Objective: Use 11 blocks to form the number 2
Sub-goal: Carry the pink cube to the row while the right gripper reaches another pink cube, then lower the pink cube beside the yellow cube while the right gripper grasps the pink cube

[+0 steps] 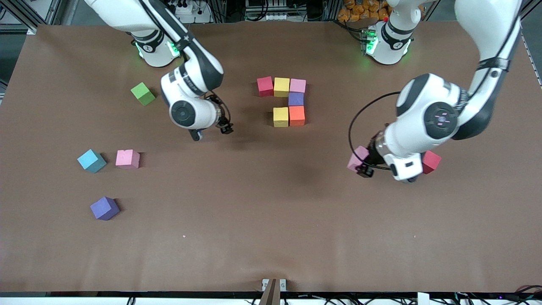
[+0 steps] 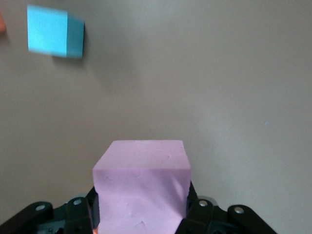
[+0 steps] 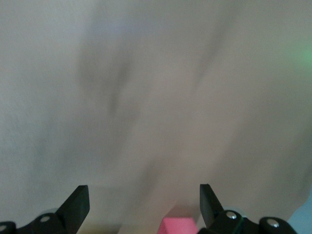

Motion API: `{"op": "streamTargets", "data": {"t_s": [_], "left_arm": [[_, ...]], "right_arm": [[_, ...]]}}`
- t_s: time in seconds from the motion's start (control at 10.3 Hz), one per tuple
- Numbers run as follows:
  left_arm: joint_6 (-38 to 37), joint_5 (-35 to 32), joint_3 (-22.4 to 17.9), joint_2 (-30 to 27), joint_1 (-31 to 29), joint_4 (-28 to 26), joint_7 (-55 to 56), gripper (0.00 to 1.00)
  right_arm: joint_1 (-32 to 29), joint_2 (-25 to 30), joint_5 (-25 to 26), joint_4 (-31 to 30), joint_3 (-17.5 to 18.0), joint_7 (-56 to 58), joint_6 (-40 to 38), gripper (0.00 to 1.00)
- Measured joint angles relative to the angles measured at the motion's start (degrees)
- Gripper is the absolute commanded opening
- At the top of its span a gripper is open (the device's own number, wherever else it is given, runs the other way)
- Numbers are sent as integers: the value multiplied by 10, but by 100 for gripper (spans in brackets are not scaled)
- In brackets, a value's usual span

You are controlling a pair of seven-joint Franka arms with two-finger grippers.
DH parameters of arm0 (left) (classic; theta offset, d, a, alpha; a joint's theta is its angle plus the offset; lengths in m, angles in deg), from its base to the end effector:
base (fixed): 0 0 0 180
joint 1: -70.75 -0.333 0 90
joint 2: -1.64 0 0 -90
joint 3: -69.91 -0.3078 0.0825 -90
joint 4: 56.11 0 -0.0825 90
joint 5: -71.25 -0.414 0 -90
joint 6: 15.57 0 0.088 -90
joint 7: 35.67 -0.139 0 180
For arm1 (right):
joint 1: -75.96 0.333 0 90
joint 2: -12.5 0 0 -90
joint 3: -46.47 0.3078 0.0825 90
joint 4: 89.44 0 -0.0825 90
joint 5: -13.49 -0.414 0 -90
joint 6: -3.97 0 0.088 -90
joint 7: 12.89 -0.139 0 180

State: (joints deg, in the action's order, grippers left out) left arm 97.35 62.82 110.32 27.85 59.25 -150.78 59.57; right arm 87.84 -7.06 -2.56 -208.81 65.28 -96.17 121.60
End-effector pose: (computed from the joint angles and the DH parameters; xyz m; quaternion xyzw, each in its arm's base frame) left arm 0.6176 -0.2798 0.3444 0.8378 0.5402 -0.0754 0.0248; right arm 0.4601 0.3063 0.1908 0.8291 -0.5040 -0.2347 0.0594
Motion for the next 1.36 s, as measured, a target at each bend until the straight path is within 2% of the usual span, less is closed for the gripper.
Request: {"op": "streamTargets", "data": {"t_s": [0.29,0.48,0.68,0.77,0.97,1.16,1.36], "left_arm": [[0,0,-2,26,82,-1,139,0],[0,0,-2,40,139,-1,221,0],[3,-7,-5,59,199,2,292,0],[6,-16,-7,72,231,5,324,0],[16,-20,-13,101,283,19,368,0],[24,-21,-43,118,338,31,408,0],[37,-21,-61,128,374,34,450,0]], "right_arm": [[-65,38,5,-33,-35,190,-18,100],[-95,59,10,-50,-71,305,-29,100],[-118,69,47,-51,-110,383,-43,100],[-125,71,75,-51,-126,419,-43,100],[-130,71,98,-46,-168,507,-40,100],[-134,66,113,-30,-206,595,-40,100],[-137,46,127,-2,-223,645,-38,100]]}}
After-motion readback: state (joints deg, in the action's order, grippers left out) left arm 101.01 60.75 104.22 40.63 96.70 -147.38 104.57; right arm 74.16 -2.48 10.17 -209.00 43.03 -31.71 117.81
